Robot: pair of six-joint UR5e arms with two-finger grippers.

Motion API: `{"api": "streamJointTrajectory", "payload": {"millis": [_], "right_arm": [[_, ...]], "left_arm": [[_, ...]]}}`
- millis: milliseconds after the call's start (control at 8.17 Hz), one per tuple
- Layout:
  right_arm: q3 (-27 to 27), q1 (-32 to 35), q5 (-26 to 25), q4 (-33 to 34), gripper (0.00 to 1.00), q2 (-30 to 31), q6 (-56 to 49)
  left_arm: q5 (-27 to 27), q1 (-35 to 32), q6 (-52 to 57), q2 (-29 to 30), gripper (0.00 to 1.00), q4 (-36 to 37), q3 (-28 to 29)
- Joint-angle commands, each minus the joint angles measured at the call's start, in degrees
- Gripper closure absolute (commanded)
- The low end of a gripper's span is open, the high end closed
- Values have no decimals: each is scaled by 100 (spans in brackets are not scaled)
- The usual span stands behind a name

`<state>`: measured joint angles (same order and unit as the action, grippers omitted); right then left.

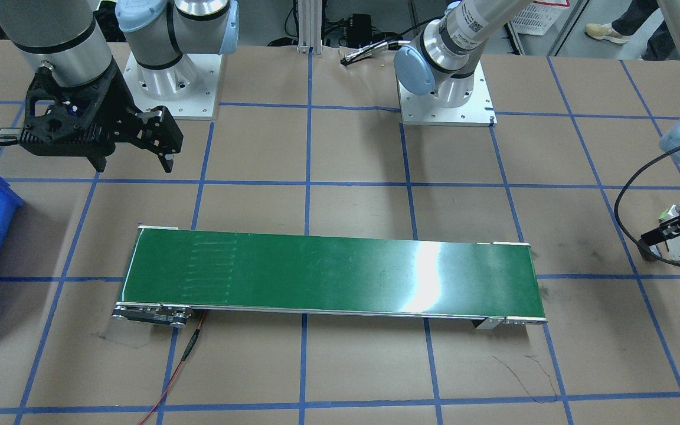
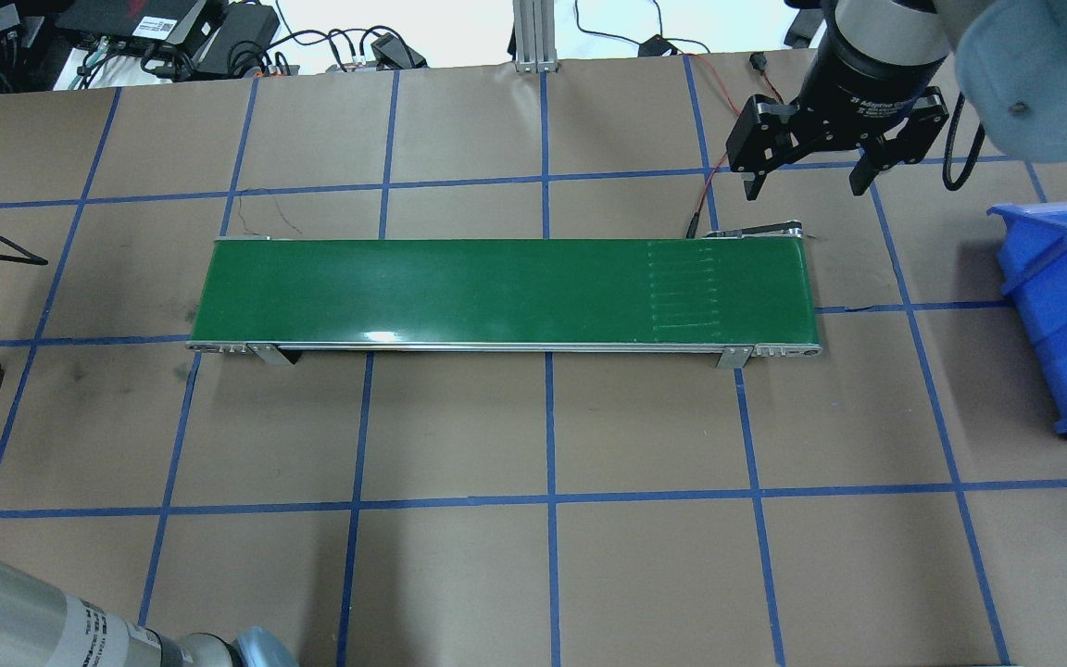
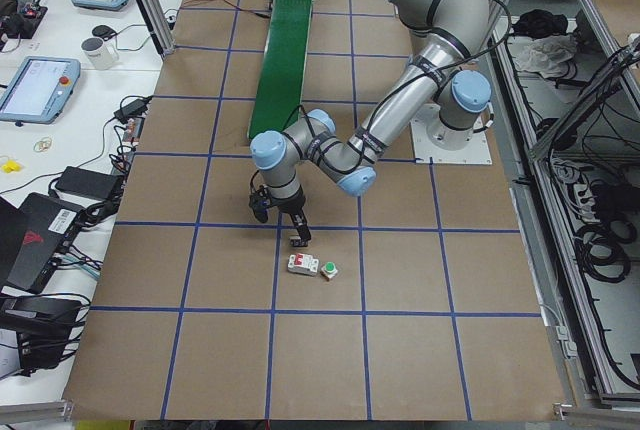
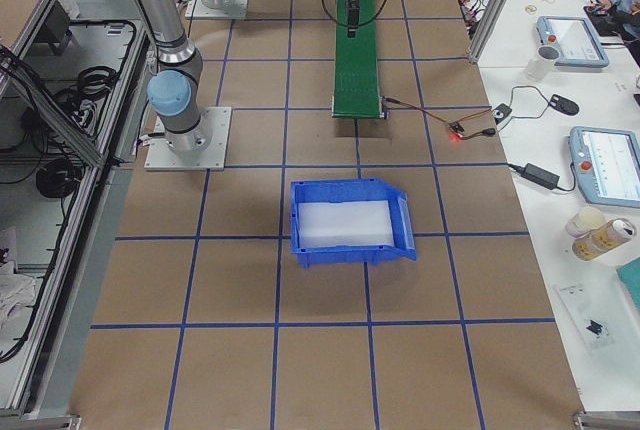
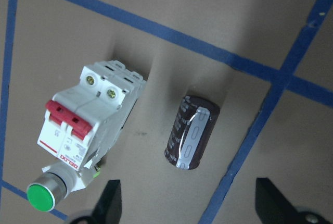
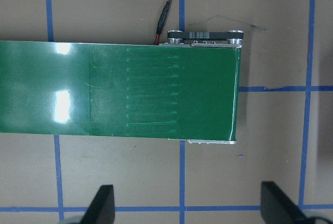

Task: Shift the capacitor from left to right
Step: 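Lower the left gripper onto the brown capacitor beside the belt end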

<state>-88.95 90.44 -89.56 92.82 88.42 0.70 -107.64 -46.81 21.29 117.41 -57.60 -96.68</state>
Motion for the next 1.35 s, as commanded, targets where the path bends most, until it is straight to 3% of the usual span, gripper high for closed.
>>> {"api": "streamJointTrajectory", "payload": {"millis": [0,122,245,1224], "right_arm": [[0,0,0,-9,0,0,0],[0,0,8,-9,0,0,0],[0,0,8,-9,0,0,0],[-9,0,8,-9,0,0,0]], "left_arm": [[-2,14,-11,80,25,20,0],[-20,14,-2,89,26,38,0],[-46,14,33,98,36,38,-9],[-55,14,77,414,36,335,9]]}}
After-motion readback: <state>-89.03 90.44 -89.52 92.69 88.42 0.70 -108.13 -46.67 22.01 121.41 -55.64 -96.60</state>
